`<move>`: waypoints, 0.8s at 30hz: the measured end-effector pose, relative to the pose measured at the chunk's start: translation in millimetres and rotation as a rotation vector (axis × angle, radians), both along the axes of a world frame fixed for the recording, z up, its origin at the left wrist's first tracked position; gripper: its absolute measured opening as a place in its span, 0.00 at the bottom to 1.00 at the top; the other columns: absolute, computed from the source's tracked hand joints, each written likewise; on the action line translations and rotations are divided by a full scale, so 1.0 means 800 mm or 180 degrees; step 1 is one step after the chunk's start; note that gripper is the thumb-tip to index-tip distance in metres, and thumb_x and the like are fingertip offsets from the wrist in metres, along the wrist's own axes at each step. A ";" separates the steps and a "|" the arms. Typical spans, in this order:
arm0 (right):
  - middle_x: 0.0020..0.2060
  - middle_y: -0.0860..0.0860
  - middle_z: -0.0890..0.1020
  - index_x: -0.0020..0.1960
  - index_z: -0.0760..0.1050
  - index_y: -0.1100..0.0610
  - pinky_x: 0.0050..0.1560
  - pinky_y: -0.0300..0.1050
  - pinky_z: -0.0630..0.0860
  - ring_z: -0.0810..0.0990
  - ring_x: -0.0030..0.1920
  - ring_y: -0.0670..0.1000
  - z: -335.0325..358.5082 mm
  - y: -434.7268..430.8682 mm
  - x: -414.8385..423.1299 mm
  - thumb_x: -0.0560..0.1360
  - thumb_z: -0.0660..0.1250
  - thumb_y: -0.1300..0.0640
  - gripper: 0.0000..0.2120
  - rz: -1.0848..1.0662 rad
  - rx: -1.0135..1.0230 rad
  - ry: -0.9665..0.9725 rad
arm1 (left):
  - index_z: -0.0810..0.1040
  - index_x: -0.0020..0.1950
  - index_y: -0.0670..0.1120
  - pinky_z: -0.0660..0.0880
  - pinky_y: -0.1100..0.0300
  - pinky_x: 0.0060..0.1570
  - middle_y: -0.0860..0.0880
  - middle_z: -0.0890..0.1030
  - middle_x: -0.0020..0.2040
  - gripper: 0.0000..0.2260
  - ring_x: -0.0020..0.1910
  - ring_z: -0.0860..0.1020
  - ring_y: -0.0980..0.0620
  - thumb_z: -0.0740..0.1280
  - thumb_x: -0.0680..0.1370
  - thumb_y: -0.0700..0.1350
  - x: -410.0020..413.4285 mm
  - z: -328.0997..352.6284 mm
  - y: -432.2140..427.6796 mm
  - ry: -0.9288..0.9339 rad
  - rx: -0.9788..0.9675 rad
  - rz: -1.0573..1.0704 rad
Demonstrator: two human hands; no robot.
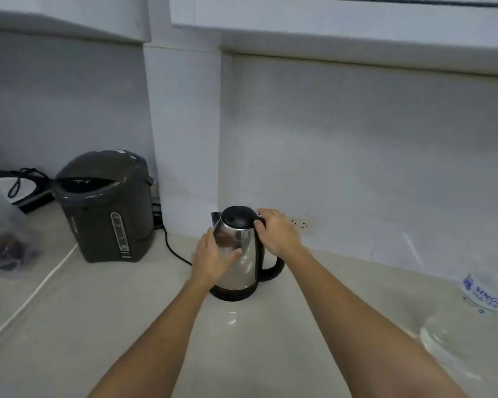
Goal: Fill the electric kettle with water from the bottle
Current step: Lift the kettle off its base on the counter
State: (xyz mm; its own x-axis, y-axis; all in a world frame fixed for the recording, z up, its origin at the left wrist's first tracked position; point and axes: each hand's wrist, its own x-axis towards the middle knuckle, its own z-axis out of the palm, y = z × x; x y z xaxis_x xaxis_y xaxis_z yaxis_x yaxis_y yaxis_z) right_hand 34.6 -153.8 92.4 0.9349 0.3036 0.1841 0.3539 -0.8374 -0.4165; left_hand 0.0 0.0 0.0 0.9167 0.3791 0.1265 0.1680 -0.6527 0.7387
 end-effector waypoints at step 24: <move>0.42 0.55 0.83 0.55 0.76 0.53 0.54 0.55 0.72 0.80 0.48 0.60 -0.025 0.092 0.048 0.72 0.56 0.40 0.21 -0.1029 -0.0287 -0.0268 | 0.37 0.79 0.46 0.60 0.54 0.73 0.45 0.46 0.80 0.53 0.79 0.49 0.48 0.71 0.70 0.61 0.014 -0.051 -0.014 -0.0269 0.0238 -0.0087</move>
